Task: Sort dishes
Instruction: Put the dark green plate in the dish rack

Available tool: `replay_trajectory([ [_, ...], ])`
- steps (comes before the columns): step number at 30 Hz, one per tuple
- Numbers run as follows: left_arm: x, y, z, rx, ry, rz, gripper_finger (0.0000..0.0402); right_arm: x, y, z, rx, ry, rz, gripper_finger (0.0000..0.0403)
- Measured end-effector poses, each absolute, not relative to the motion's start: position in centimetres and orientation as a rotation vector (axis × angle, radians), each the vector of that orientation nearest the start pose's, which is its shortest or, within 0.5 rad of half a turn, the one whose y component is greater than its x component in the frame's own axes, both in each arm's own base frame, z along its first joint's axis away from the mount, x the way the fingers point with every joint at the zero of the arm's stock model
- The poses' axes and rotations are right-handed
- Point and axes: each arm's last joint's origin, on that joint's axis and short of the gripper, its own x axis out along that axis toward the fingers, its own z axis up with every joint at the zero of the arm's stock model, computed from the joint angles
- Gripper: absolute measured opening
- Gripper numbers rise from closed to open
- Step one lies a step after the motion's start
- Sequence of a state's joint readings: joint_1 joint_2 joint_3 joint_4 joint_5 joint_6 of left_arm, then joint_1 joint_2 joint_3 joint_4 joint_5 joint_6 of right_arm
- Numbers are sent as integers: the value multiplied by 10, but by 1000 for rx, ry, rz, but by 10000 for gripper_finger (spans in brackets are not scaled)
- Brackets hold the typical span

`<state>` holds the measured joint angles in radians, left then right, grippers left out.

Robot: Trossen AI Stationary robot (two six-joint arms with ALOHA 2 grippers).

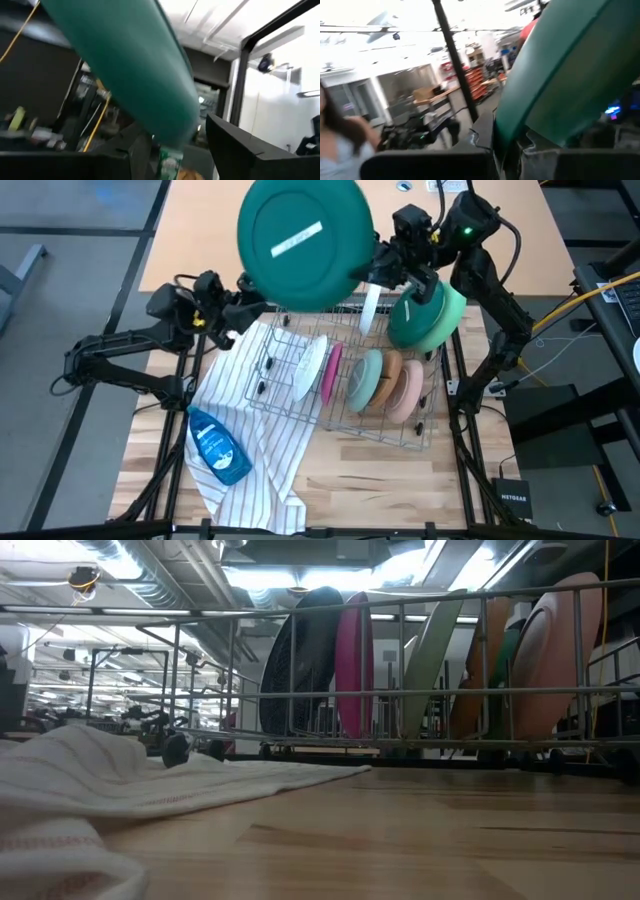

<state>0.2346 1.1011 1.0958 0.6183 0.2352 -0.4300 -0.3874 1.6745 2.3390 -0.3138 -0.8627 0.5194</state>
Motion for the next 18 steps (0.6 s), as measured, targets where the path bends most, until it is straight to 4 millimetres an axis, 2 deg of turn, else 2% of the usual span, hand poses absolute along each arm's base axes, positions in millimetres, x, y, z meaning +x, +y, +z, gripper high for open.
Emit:
replay_trajectory([
  [5, 222, 55, 445, -348, -490, -93, 173, 268, -97, 597, 317, -197, 422, 13],
  [11, 227, 61, 433, -394, -364, -44, 174, 258, -121, 595, 442, -194, 260, 13],
  [14, 229, 61, 425, -418, -286, -22, 174, 256, -134, 582, 549, -97, 141, 13],
  [18, 232, 62, 415, -449, -191, 21, 175, 254, -147, 551, 677, 124, -71, 14],
])
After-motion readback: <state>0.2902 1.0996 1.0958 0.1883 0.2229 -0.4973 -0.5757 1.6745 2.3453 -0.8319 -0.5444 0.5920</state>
